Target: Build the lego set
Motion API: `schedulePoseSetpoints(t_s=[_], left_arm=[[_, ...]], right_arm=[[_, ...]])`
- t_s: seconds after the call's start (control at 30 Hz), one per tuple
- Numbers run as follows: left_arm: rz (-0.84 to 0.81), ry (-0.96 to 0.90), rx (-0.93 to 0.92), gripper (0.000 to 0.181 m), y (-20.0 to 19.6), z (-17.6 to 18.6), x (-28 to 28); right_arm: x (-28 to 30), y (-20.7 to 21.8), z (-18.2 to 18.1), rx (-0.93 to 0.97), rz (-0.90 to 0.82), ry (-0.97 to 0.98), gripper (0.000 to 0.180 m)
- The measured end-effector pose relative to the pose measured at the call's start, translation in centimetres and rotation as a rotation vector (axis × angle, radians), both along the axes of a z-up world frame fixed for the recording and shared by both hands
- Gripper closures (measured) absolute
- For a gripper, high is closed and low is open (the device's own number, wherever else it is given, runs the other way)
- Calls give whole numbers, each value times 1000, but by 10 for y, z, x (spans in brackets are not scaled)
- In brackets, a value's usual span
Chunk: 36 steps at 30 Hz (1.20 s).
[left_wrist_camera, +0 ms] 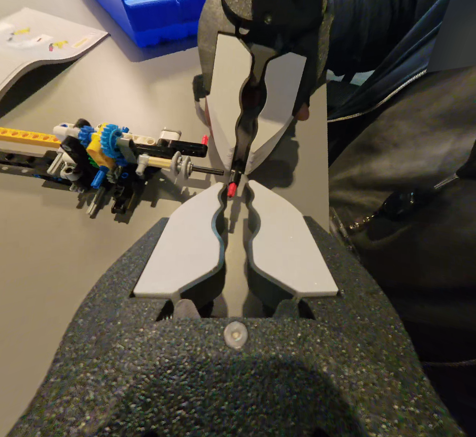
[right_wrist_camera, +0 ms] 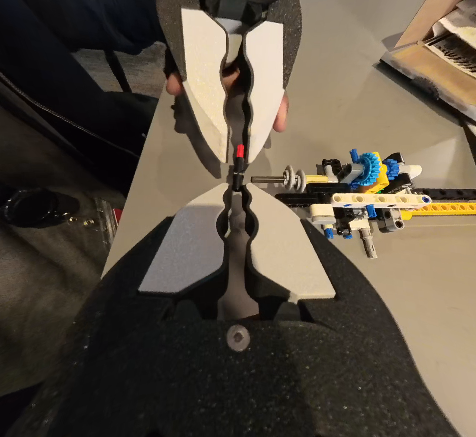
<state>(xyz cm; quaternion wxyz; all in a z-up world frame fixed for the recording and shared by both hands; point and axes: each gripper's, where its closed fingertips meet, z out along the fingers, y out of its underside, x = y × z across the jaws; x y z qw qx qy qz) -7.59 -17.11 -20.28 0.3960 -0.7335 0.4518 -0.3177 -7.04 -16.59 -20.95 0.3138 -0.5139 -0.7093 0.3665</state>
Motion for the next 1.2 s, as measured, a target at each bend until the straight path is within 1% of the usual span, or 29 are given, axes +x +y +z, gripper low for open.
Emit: schedulePoseSetpoints(t_s=[0.23, 0.43, 0.63, 0.77, 0.87, 0.93, 1.03, 1.2], left_arm=[[-3, 104, 130, 173, 4, -6, 1], [-3, 97, 123, 174, 4, -6, 1], [-1, 49, 100, 174, 6, -1, 0], [-12, 60, 87, 174, 6, -3, 0], [-17, 78, 88, 174, 6, -5, 1], [-15, 75, 88, 174, 7, -5, 1], [-8, 64, 90, 174, 7, -3, 0], [-8, 74, 85, 174, 8, -5, 0]], right_arm=[[0, 2, -6, 8, -13, -40, 173], [1, 3, -4, 33, -32, -27, 173], [10, 8, 3, 112, -84, 7, 169], [16, 15, 13, 130, -143, 54, 161], [16, 23, 15, 166, -181, 59, 150], [13, 26, 14, 194, -194, 54, 138], [8, 26, 12, 223, -178, 45, 126], [-2, 22, 17, 258, -110, 57, 125]])
